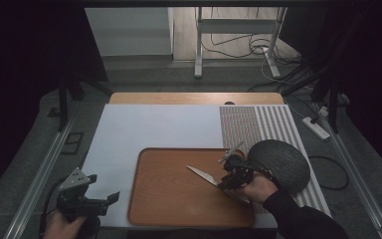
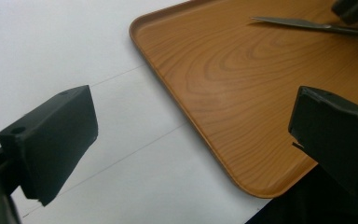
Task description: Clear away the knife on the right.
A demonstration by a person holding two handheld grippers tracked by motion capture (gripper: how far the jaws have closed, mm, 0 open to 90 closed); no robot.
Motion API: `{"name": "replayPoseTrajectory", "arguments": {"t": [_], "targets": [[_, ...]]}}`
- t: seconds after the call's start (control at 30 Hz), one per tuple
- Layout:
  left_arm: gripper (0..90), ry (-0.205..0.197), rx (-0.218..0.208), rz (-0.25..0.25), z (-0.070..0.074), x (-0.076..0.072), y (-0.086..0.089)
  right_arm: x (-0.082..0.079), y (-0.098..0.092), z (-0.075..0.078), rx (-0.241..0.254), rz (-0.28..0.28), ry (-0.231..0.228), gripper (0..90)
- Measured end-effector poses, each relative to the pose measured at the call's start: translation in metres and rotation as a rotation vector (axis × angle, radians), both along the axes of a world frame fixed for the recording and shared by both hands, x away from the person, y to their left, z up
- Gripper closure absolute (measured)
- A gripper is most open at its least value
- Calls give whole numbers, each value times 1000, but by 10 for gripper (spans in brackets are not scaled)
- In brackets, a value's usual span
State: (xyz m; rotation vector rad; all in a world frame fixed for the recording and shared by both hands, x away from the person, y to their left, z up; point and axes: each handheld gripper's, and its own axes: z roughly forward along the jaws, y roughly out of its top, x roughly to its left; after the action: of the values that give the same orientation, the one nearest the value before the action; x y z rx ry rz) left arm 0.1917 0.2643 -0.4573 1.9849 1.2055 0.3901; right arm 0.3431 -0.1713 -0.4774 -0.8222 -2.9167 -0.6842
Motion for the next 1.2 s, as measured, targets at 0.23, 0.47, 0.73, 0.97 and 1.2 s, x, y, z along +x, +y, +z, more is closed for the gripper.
{"name": "replayPoseTrajectory", "arguments": {"t": [0.23, 0.47, 0.73, 0.97, 1.2], "targets": [[14, 2, 3, 0, 0, 0, 0, 6, 37, -3, 30, 173, -74, 884], [14, 0, 1, -1, 0, 0, 1, 10, 64, -21, -43, 225, -133, 897], [15, -2, 2, -4, 0, -1, 0, 18, 40, -20, -78, 157, -143, 899], [16, -1, 5, -6, 0, 0, 0, 23, 9, -17, -92, 72, -118, 899], [16, -1, 1, -5, 0, 0, 0, 22, -11, -16, -91, 46, -95, 900]]}}
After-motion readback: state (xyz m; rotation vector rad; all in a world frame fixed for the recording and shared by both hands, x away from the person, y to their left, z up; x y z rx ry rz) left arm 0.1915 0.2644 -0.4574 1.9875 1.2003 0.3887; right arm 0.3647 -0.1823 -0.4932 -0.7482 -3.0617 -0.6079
